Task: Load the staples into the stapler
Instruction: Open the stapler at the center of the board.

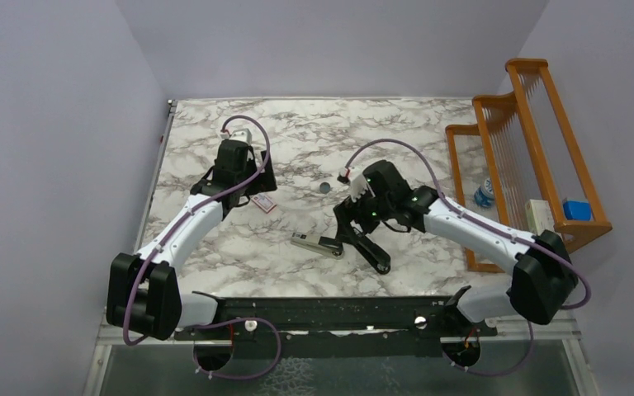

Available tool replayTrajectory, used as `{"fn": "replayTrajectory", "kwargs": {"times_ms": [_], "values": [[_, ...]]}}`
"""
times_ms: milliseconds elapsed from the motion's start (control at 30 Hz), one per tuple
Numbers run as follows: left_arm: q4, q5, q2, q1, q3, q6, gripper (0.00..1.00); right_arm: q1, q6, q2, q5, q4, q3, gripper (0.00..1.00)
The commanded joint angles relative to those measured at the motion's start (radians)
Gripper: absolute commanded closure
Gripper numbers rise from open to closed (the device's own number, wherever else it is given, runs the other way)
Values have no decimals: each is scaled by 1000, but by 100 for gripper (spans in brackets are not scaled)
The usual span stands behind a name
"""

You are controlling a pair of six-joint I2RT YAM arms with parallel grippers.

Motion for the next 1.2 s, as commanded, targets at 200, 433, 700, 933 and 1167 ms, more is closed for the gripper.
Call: {"fn": "replayTrajectory", "kwargs": {"times_ms": [200, 433, 700, 933, 1167], "values": [[77, 79, -102, 0, -28, 74, 1, 126, -142, 131, -27, 219, -47, 29], [377, 271, -221, -11, -183, 228, 1, 127, -4, -72, 247, 357, -158, 19], [442, 871, -272, -62, -255, 628, 3, 125, 242, -294, 655, 327, -256, 5], [196, 1067, -263, -138, -226, 1026, 9, 125, 276, -405, 665, 327, -326, 5], [-100, 953, -112, -318, -146, 1299, 14, 126, 265, -486, 643, 376, -409, 8]]}}
